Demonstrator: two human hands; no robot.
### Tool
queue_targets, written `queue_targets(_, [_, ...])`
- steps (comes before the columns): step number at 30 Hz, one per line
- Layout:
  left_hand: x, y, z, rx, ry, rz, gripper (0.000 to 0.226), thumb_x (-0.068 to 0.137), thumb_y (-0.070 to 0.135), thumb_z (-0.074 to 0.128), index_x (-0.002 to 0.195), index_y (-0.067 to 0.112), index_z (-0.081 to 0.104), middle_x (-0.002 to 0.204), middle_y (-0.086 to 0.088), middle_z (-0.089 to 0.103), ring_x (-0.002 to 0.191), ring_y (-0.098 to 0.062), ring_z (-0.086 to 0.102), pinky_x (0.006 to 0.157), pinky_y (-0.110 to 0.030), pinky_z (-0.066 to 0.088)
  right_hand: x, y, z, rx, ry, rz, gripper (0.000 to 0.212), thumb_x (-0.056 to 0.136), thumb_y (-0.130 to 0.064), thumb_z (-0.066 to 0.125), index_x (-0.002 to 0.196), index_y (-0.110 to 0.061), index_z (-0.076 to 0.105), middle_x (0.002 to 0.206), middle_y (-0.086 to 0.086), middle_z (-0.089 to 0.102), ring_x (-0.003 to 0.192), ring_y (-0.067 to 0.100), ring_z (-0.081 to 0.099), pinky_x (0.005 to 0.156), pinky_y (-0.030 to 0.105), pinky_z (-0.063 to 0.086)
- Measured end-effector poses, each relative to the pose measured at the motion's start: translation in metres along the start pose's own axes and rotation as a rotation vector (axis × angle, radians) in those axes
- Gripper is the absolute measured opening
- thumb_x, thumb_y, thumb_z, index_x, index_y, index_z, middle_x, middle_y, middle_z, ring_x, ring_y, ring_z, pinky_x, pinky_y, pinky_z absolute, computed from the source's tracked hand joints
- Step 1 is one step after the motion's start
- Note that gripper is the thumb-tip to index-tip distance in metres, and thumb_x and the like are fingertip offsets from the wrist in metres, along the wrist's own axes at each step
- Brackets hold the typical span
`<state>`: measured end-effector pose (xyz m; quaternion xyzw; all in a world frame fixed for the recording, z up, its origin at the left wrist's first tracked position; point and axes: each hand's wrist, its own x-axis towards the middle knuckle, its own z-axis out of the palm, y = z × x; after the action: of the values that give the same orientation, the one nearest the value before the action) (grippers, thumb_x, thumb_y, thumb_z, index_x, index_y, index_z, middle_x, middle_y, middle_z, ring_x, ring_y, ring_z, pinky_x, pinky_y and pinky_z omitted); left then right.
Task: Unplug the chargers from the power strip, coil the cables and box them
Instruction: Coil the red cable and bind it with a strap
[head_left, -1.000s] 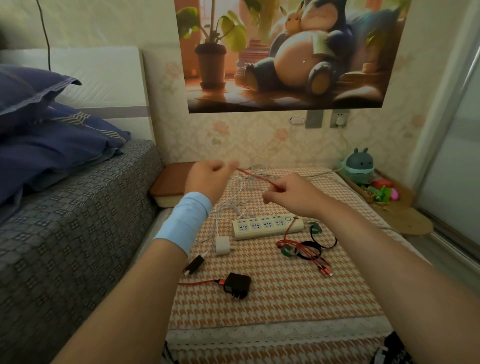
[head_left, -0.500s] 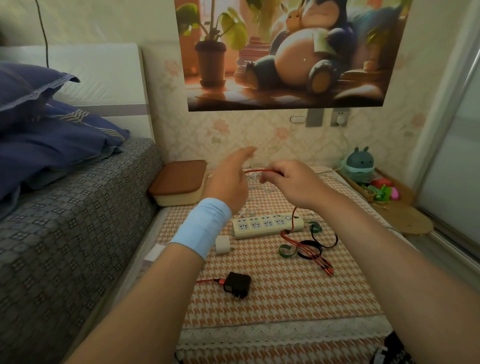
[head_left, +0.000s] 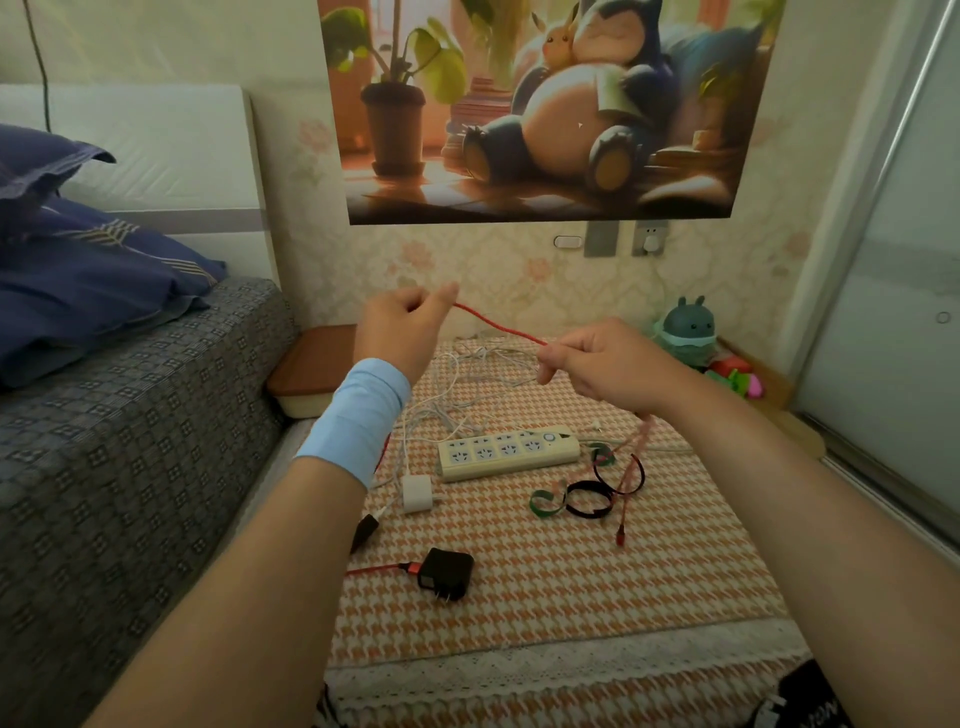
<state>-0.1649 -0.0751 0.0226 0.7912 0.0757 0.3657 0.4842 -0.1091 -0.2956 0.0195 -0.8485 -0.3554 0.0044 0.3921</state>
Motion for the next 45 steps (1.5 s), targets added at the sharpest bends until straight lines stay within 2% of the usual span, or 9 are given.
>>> queue_targets(2, [-0.001,-0.003,0.001,-0.042,0.078,-0.018,0.050,0.091,0.040,0.060,0.066,-0.003,0.052,0.059,-0.010,0.038,0.057,-0.018,0.034,0.057,-0.032,0.036,-0.004,0.009,-0.002,0.021,-0.065,0.059,0.036,0.103,-0.038,0.054,0.084,-0.019,0.078,0.049,0.003,0.054,0.047,0.014,0.050,0.080,0.024,0.045])
queue_targets(11, [0.011,-0.035,-0.026,-0.105,0.559,-0.219,0.049,0.096,0.031,0.053,0.054,0.013,0.035,0.054,-0.002,0.030,0.050,-0.011,0.026,0.052,-0.030,0.025,-0.012,0.048,-0.004,-0.101,-0.457,0.536,0.054,0.104,-0.051,0.044,0.097,-0.008,0.077,0.053,-0.002,0.045,0.052,0.016,0.043,0.064,0.029,0.044])
queue_targets(17, [0.004,-0.052,-0.018,0.846,0.036,-0.094,0.028,0.090,0.023,0.048,0.110,0.019,0.067,0.117,-0.016,0.062,0.107,-0.039,0.055,0.091,-0.043,0.049,-0.003,0.027,0.017,-0.002,-0.440,0.427,0.041,0.105,-0.047,0.045,0.095,-0.012,0.066,0.062,-0.005,0.037,0.051,0.011,0.030,0.050,0.027,0.034])
queue_targets(20, [-0.016,-0.036,0.003,0.528,-0.320,0.097,0.038,0.095,0.012,0.048,0.131,0.024,0.056,0.128,0.001,0.062,0.115,-0.022,0.058,0.098,-0.031,0.046,0.003,0.007,0.031,0.145,-0.479,0.329,0.025,0.105,-0.031,0.051,0.102,-0.012,0.067,0.062,-0.006,0.035,0.051,0.010,0.026,0.051,0.028,0.021])
queue_targets(24, [-0.034,-0.030,0.014,0.197,-0.700,-0.065,0.027,0.101,0.031,0.046,0.098,0.019,0.069,0.074,0.000,0.069,0.064,-0.018,0.065,0.068,-0.033,0.056,0.009,-0.001,0.044,0.247,-0.440,0.247,0.017,0.104,-0.019,0.054,0.101,-0.010,0.068,0.059,-0.005,0.032,0.047,0.009,0.025,0.046,0.024,0.020])
queue_targets(29, [-0.021,-0.047,-0.024,0.484,-0.691,0.000,0.043,0.093,0.046,0.057,0.058,0.021,0.063,0.051,0.004,0.045,0.052,-0.015,0.041,0.055,-0.025,0.038,0.012,0.013,0.048,0.150,-0.443,0.264,0.017,0.096,-0.021,0.068,0.095,-0.004,0.071,0.061,0.000,0.052,0.046,0.012,0.045,0.046,0.026,0.037])
queue_targets(35, [-0.029,-0.099,-0.092,0.746,-0.438,-0.142,0.048,0.089,0.059,0.054,0.061,0.023,0.068,0.057,0.000,0.064,0.054,-0.018,0.059,0.058,-0.029,0.047,0.017,0.030,0.070,-0.029,-0.564,0.409,0.025,0.102,-0.028,0.056,0.101,-0.011,0.075,0.062,-0.003,0.045,0.050,0.011,0.042,0.054,0.030,0.053])
queue_targets(41, [-0.040,-0.134,-0.100,0.841,-0.666,-0.434,0.024,0.096,0.026,0.054,0.079,0.024,0.071,0.091,-0.001,0.071,0.086,-0.019,0.068,0.077,-0.032,0.055,0.029,0.010,0.132,-0.166,-0.603,0.315,0.034,0.105,-0.035,0.048,0.095,-0.020,0.077,0.076,0.003,0.048,0.056,0.018,0.043,0.052,0.031,0.044])
queue_targets(45, [-0.044,-0.140,-0.095,0.854,-0.776,-0.504,0.019,0.092,0.010,0.054,0.103,0.016,0.069,0.094,-0.005,0.068,0.084,-0.020,0.067,0.079,-0.035,0.055,0.028,0.008,0.183,-0.359,-0.695,0.201,0.033,0.106,-0.035,0.046,0.118,-0.020,0.072,0.107,0.005,0.063,0.085,0.019,0.056,0.079,0.034,0.049])
